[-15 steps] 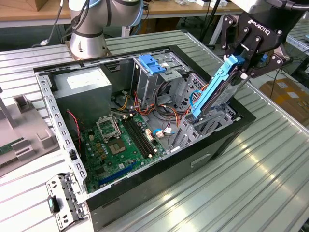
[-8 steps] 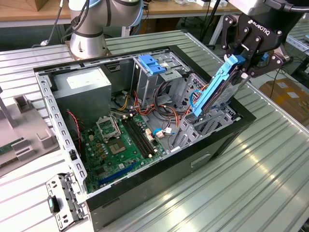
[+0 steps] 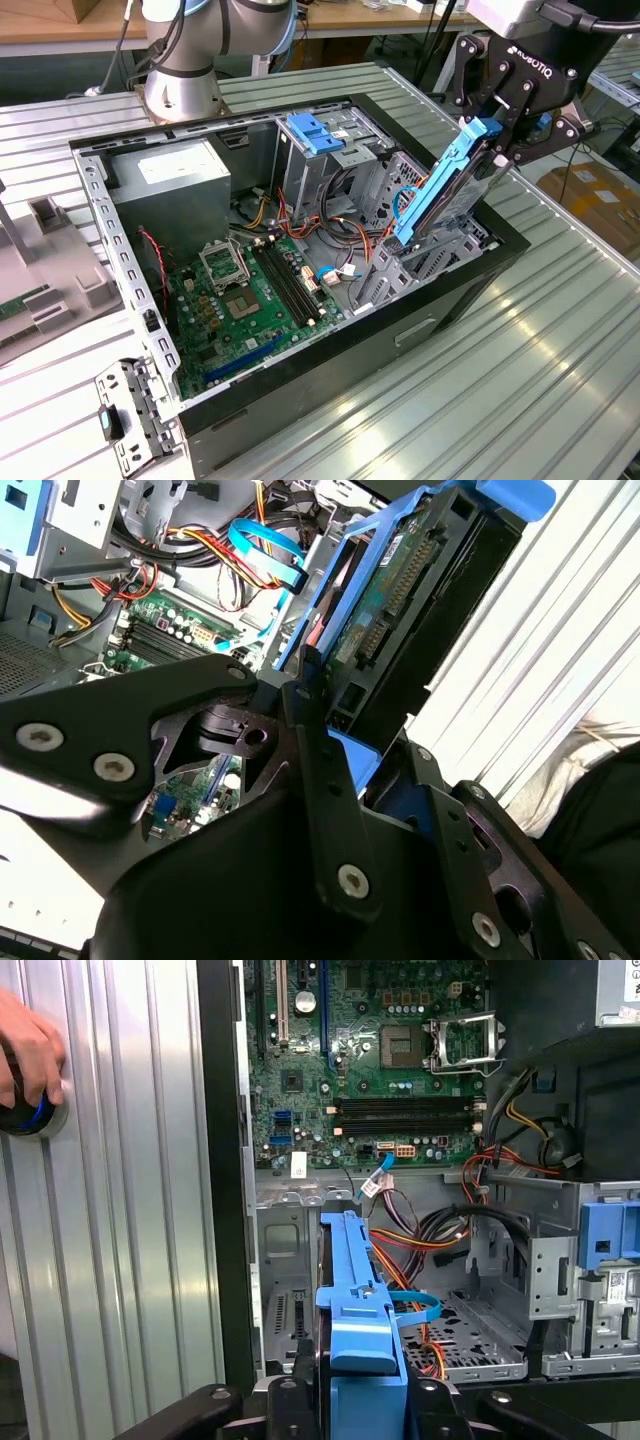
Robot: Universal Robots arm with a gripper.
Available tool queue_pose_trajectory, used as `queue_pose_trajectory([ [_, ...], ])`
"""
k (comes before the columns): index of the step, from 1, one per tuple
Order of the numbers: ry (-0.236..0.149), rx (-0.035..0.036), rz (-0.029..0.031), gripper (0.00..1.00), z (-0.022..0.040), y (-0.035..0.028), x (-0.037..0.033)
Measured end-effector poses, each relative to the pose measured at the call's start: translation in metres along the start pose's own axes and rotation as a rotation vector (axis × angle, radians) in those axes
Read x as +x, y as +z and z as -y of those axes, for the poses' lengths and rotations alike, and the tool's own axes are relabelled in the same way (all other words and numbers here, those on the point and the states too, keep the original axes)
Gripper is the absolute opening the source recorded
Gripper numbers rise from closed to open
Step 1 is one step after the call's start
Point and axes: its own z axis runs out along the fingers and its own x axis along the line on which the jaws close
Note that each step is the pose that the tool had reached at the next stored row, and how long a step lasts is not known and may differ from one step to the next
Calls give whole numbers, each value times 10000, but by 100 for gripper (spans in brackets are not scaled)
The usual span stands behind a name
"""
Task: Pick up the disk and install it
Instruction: 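Insert the disk into the insertion slot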
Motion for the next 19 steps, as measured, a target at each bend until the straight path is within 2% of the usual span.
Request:
queue_pose_trajectory([
  [13, 2, -1, 23, 37, -5, 56, 2],
  [19, -1, -2, 40, 37, -11, 109, 3],
])
